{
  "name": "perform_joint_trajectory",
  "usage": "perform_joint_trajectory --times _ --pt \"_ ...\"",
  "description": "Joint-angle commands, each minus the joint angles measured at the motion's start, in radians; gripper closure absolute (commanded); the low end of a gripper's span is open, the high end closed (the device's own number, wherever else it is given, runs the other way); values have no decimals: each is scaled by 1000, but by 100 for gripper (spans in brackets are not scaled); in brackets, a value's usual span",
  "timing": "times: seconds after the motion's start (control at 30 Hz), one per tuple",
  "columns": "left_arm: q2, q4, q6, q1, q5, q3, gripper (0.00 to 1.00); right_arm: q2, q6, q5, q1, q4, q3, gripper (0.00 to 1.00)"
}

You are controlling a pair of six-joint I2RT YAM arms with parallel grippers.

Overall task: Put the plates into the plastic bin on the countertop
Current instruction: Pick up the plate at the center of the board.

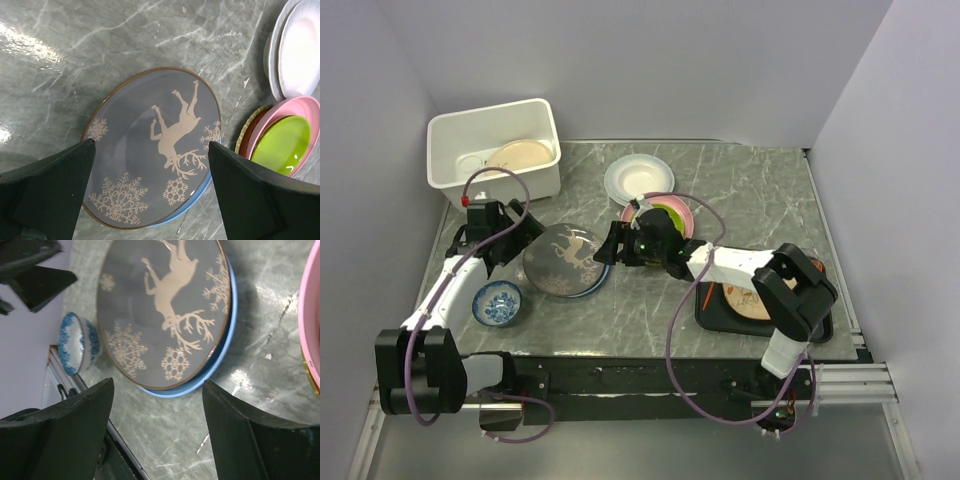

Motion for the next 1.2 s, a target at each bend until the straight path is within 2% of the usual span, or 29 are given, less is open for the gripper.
perform_joint_trajectory --times 0.0,0.47,1.17 --pt "-63 16 -18 12 -28 -10 1 41 -9 -20 8 -31 83 24" --pt "-102 2 -19 32 -60 -87 1 113 -26 -10 15 -97 152 31" --pt "-89 38 -10 49 -25 -128 1 213 -34 86 40 -175 253 31"
